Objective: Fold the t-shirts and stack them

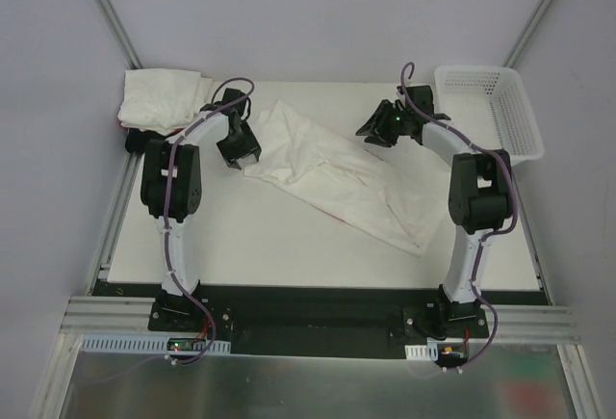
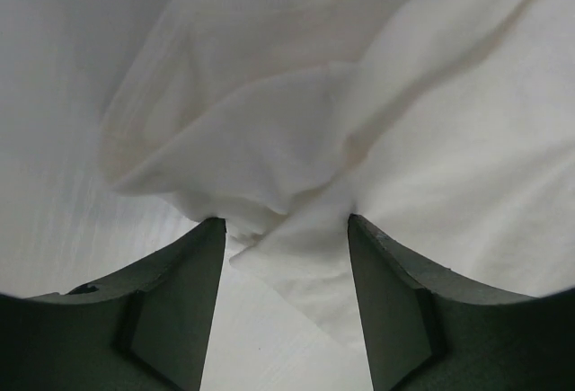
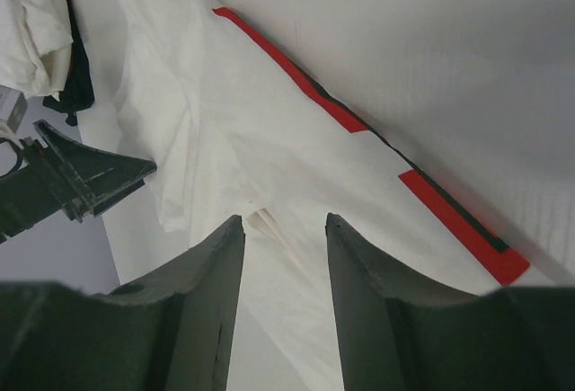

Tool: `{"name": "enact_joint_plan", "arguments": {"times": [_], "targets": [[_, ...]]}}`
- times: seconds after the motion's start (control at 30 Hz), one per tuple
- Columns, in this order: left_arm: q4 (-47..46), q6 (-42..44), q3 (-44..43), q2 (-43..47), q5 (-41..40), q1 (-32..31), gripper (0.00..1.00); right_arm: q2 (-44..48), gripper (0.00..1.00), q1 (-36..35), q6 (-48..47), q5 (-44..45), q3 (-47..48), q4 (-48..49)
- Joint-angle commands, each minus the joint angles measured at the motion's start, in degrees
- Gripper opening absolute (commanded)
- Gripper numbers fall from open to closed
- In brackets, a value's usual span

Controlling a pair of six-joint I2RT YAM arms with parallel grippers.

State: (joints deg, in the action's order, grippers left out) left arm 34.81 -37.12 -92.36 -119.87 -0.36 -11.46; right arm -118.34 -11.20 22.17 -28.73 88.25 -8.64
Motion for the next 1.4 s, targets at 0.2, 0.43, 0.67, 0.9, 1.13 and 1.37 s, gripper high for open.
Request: {"name": "enact_joint_plan", "arguments": {"times": [0.2,0.43,0.67,0.9,1.13,1.37], "targets": [[-1.23,-1.11,-10.38,-8.43,2.73,1.35,0.56,15.58,0.44,3.29,0.41,-0.01,-5.19,2.32],[0.08,-0.32,-24.85,-17.75,5.02,2.50,0.54,20.43,0.45,4.87,-1.08,0.69,-4.23,1.18],[3.42,0.30,-44.56,-28.12,7.83,4.87,0.54,21.57,0.45,6.19,-2.93,0.96,-8.25,-1.55],[3.07,0.47,-50.47,-29.12,12.14,9.97,0.55,26.40,0.45,6.10,-3.28,1.48,-14.58,-0.50],[1.32,7.93,-32.83,-9.44,10.91,7.52,0.59,28.08,0.45,6.10,-3.01,1.66,-19.85,1.61],[0.96,8.82,-17.87,9.38,13.10,-2.76,0.62,24.83,0.45,6.10,-0.74,0.70,-22.42,6.53]]}}
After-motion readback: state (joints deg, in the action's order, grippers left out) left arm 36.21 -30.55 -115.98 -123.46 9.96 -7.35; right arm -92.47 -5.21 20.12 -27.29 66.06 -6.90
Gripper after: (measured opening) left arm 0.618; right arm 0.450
